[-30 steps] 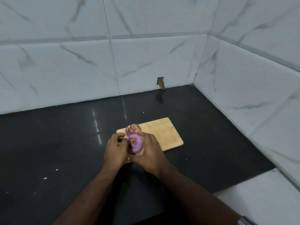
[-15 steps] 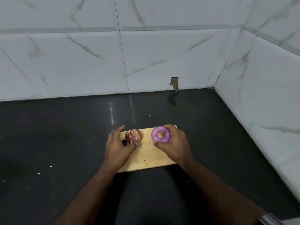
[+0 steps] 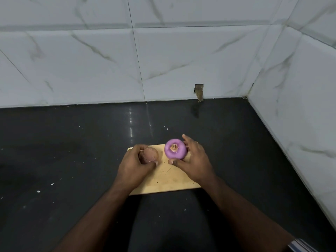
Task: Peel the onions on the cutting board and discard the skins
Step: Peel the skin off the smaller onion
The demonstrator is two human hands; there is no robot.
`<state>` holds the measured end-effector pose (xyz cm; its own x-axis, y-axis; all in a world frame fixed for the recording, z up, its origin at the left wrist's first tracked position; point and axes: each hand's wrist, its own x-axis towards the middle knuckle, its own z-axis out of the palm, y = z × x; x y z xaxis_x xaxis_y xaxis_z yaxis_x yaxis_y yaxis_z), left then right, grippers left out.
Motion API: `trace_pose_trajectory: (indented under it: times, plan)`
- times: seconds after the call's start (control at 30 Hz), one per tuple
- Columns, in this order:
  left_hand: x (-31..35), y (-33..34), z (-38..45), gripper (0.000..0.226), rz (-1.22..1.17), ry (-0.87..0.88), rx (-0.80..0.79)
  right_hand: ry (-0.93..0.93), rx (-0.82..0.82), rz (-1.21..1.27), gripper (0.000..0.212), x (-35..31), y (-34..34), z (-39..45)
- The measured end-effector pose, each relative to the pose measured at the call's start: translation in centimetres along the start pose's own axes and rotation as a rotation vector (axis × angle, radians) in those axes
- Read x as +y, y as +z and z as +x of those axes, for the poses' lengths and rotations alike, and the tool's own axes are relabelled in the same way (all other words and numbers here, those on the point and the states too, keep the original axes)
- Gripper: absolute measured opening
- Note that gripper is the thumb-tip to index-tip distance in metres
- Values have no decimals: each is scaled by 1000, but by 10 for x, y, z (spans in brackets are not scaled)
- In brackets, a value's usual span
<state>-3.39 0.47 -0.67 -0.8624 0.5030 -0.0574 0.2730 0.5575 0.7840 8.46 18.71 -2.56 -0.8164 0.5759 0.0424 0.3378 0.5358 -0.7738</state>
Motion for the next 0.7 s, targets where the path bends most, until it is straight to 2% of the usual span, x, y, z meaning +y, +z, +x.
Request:
trace_pose_trajectory:
  times: [0.07, 0.13, 0.2, 0.27, 0.37, 0.43, 0.5, 0.6, 0.7]
  plan:
    - [-2, -3, -3, 46, -91, -55, 13, 53, 101, 93, 71, 4, -1, -5]
    - [-7, -9, -5, 44, -165, -109, 12, 49, 212, 21, 41, 9, -1, -16]
    - [-12, -13, -6, 41, -209, -141, 9, 52, 249, -80, 29, 13, 5, -33]
    - [-16, -15, -7, 41, -240, -168, 21, 33, 235, -135, 33, 8, 22, -55]
    - [-20, -14, -8, 44, -279, -195, 29, -134, 178, -216, 41, -13, 58, -75]
    - [-16, -12, -12, 50, -303, -196, 33, -250, 21, -165, 40, -35, 75, -76]
    - [-15, -11, -13, 53, -328, -204, 63, -266, -94, -51, 43, -54, 76, -69]
    - [-16, -14, -11, 38, -391, -217, 96, -283, 10, -97, 40, -57, 69, -53]
    - [-21, -15, -9, 32, -437, -225, 83, -301, -103, -201, 39, -46, 65, -60]
